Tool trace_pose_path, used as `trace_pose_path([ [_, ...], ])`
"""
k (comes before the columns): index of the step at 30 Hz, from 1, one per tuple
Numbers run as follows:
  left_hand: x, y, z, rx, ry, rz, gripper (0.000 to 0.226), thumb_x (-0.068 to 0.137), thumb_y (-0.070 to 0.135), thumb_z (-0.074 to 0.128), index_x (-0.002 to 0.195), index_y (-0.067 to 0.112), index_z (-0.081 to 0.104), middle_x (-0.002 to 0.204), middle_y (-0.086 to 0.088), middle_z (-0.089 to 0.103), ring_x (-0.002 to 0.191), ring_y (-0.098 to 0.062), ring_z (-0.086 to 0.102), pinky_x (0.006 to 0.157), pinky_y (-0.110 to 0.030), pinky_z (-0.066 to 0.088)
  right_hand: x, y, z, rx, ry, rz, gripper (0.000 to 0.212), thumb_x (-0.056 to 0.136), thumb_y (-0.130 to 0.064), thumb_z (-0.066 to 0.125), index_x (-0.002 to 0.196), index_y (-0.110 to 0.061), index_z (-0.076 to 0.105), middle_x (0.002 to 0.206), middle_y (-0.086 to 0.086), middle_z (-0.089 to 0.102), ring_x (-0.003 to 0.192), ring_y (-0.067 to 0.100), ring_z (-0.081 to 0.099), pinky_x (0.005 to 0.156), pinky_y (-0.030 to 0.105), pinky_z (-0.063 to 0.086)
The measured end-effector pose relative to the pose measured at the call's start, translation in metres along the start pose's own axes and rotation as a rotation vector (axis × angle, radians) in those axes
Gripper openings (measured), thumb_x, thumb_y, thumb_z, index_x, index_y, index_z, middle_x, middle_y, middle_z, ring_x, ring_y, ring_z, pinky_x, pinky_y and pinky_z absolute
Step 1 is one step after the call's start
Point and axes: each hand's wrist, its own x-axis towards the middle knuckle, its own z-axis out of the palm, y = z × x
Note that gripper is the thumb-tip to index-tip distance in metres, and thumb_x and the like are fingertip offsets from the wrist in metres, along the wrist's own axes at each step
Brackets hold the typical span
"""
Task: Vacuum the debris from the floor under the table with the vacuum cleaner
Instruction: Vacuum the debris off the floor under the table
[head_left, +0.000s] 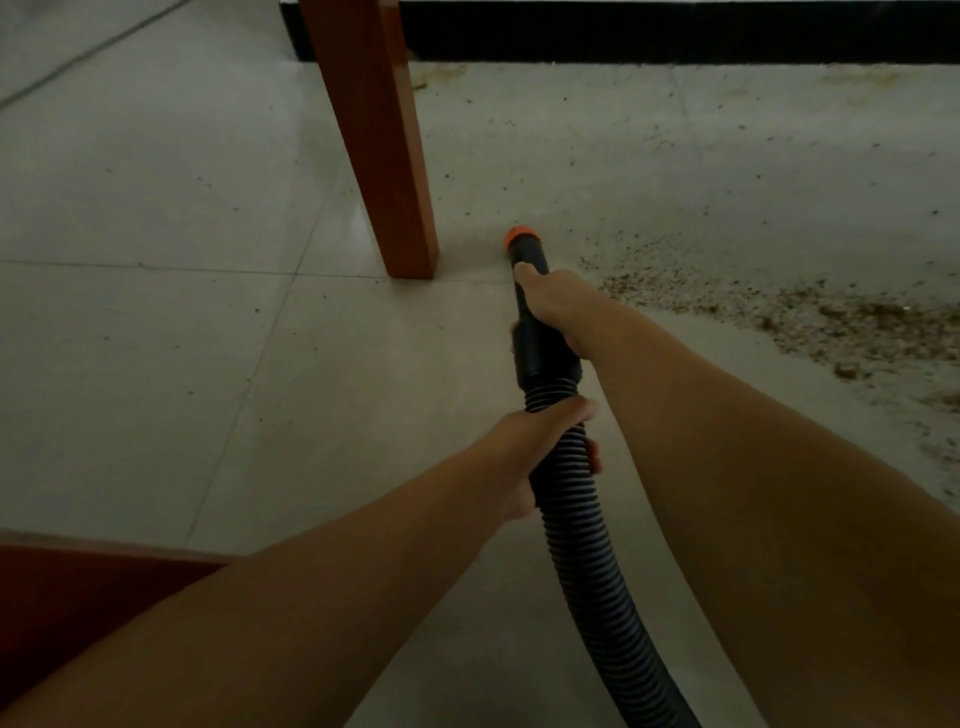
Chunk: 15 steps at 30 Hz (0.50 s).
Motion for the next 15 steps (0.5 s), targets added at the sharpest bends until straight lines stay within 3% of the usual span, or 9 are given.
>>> trace_pose_path([
  [3,0.002,0.000,0.003,0.029,-0.041,-0.017,0.012,0.088,0.017,0.062,0.086,0.007,0.054,0.058,-0.005,0.060,0.045,-0.016,0.059,0.055,-0.027,0.053,0.002,0.006,-0.010,-0.046,0.077,-0.001,0.041,0.101,-0.041,0.034,0.109,-0.002,0.047,0.078,0.009,0.050,0.070,0.023,0.053,0.078,0.039,0.050],
  [7,0.005,-0.002,0.001,0.023,-0.032,-0.015,0.013,0.088,0.017,0.062,0.088,0.007,0.054,0.059,-0.005,0.060,0.047,-0.016,0.059,0.053,-0.026,0.053,0.003,0.006,-0.009,-0.098,0.083,-0.013,0.040,0.101,-0.041,0.034,0.104,-0.004,0.046,0.076,0.008,0.049,0.064,0.020,0.049,0.071,0.034,0.045],
  [11,0.007,0.001,-0.006,-0.033,0.011,-0.013,0.014,0.090,0.018,0.060,0.095,0.007,0.054,0.068,-0.006,0.060,0.059,-0.018,0.059,0.053,-0.026,0.053,0.009,-0.004,0.009,-0.111,-0.031,-0.034,0.051,0.099,-0.046,0.037,0.121,-0.001,0.048,0.099,0.014,0.059,0.083,0.029,0.059,0.079,0.038,0.051],
  [15,0.016,0.018,-0.010,0.005,0.046,-0.008,0.019,0.089,0.018,0.060,0.102,0.006,0.053,0.074,-0.008,0.060,0.064,-0.020,0.058,0.057,-0.028,0.052,0.019,-0.015,0.009,-0.068,-0.037,-0.041,0.058,0.099,-0.047,0.034,0.130,0.001,0.046,0.115,0.019,0.060,0.100,0.035,0.062,0.094,0.044,0.052],
])
